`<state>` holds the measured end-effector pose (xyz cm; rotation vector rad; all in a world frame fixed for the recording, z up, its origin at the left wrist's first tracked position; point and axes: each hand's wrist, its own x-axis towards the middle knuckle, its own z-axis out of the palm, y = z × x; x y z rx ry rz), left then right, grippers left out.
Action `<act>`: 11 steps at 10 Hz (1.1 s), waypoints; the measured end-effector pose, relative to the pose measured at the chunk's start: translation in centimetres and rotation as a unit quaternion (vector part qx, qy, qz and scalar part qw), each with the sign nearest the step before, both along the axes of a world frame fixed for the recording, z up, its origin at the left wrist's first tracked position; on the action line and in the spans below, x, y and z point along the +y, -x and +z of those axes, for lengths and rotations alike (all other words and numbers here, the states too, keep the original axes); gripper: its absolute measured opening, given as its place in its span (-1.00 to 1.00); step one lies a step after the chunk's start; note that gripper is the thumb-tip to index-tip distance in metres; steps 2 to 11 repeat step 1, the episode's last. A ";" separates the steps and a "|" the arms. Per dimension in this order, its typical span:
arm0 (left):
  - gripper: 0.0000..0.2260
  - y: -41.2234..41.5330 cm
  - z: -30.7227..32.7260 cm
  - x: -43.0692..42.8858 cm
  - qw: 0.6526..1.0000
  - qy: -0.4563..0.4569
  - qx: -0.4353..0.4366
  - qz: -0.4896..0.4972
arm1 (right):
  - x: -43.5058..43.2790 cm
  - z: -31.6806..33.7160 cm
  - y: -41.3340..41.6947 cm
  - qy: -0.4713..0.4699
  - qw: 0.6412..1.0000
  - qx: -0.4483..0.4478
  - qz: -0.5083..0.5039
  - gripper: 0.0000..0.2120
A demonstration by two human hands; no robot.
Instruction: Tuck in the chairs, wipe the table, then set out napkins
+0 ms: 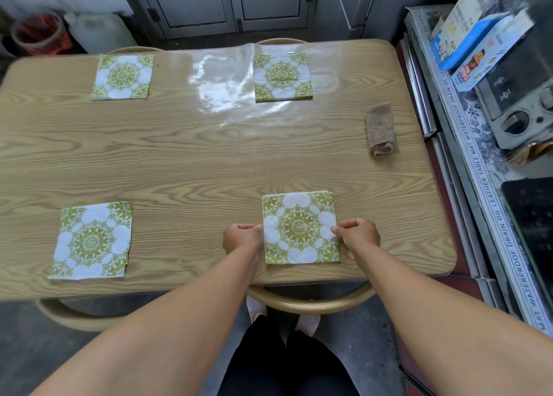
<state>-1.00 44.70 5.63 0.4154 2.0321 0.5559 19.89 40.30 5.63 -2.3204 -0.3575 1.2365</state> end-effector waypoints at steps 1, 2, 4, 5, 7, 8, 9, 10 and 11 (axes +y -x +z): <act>-0.83 0.2 0.7 0.2 0.999 0.004 0.022 -0.029 | 0.0 1.2 0.0 0.009 0.998 -0.042 0.045 -0.82; -0.83 0.2 0.7 0.2 0.999 0.004 0.022 -0.029 | 0.0 1.2 0.0 0.009 0.998 -0.042 0.045 -0.82; -0.83 0.2 0.7 0.2 0.999 0.004 0.022 -0.029 | 0.0 1.2 0.0 0.009 0.998 -0.042 0.045 -0.82; -0.83 0.2 0.7 0.2 0.999 0.004 0.022 -0.029 | 0.0 1.2 0.0 0.009 0.998 -0.042 0.045 -0.82; -0.83 0.2 0.7 0.2 0.999 0.004 0.022 -0.029 | 0.0 1.2 0.0 0.009 0.998 -0.042 0.045 -0.82; -0.83 0.2 0.7 0.2 0.999 0.004 0.022 -0.029 | 0.0 1.2 0.0 0.009 0.998 -0.042 0.045 -0.82; -0.83 0.2 0.7 0.2 0.999 0.004 0.022 -0.029 | 0.0 1.2 0.0 0.009 0.998 -0.042 0.045 -0.82; -0.83 0.2 0.7 0.2 0.999 0.004 0.022 -0.029 | 0.0 1.2 0.0 0.009 0.998 -0.042 0.045 -0.82; -0.83 0.2 0.7 0.2 0.999 0.004 0.022 -0.029 | 0.0 1.2 0.0 0.009 0.998 -0.042 0.045 -0.82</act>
